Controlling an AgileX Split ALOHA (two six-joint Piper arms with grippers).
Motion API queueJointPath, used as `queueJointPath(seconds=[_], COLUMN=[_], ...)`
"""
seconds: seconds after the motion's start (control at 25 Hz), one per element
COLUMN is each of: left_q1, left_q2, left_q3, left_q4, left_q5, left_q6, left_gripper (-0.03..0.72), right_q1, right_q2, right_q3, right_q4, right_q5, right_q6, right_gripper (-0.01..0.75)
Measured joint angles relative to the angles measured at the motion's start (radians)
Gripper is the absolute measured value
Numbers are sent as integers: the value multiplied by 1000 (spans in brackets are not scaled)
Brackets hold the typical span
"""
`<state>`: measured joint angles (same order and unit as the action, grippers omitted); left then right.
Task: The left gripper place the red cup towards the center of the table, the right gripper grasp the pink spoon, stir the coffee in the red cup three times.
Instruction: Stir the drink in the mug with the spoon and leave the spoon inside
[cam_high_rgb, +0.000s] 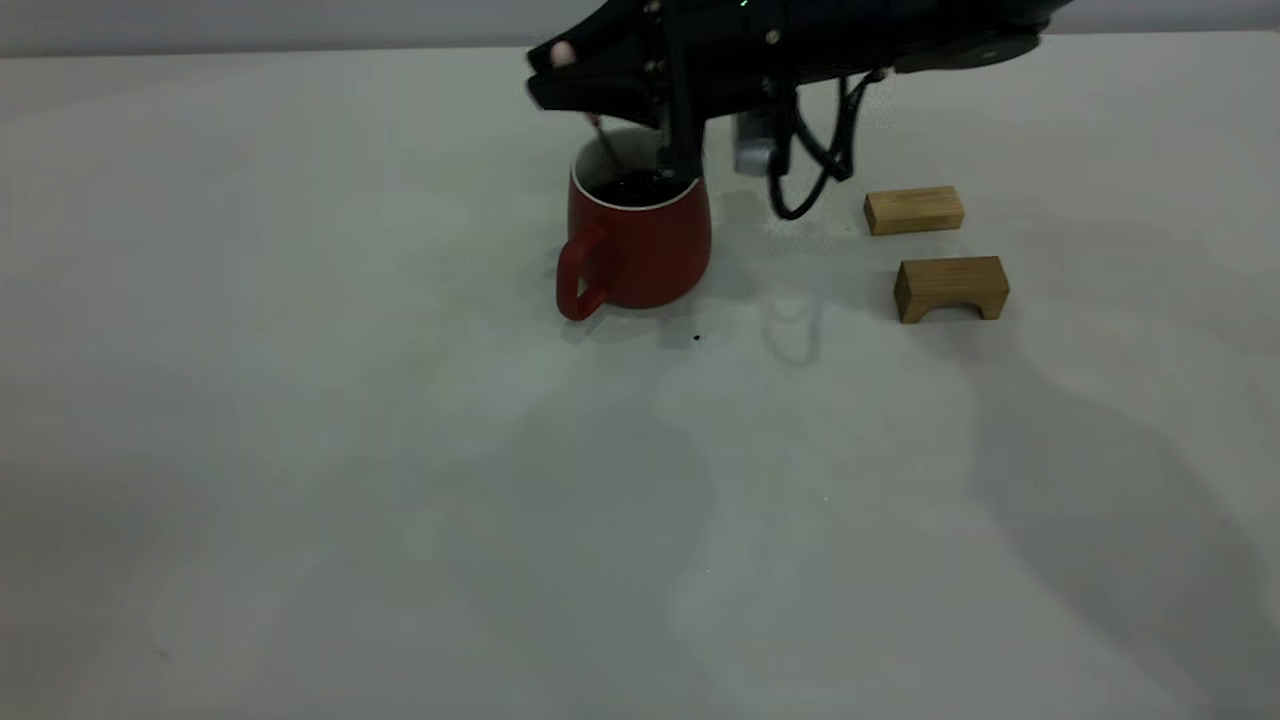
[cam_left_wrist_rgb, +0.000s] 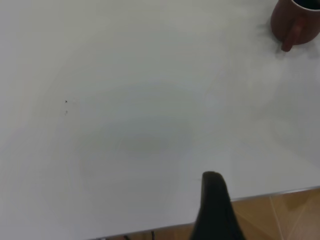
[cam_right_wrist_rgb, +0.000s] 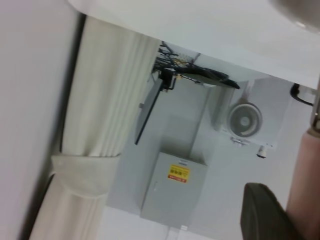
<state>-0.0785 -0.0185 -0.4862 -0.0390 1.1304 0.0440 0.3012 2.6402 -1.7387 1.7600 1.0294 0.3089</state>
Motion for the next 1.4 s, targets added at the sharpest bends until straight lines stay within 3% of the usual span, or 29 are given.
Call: queueJointPath(seconds=[0.2, 0.36, 0.68, 1.16, 1.28, 1.4], left_q1=[0, 0, 0, 0, 0, 0], left_q2=[0, 0, 0, 0, 0, 0], left_q3=[0, 0, 0, 0, 0, 0], left_q4=[0, 0, 0, 0, 0, 0], left_q5=[0, 0, 0, 0, 0, 0], left_q6=[0, 0, 0, -1, -1, -1], left_gripper=[586, 586, 586, 586, 586, 586], right_q1=[-34, -5, 59, -6, -21, -28], right_q2=[-57, -69, 20, 38, 41, 41], right_q3=[146, 179, 6, -20, -20, -20], right_q4=[-1, 1, 1, 5, 1, -1], right_q5=[-30, -34, -35, -23, 9, 34], right_q6=[-4, 1, 43, 57, 43, -6], right_gripper=[126, 126, 126, 126, 161, 283])
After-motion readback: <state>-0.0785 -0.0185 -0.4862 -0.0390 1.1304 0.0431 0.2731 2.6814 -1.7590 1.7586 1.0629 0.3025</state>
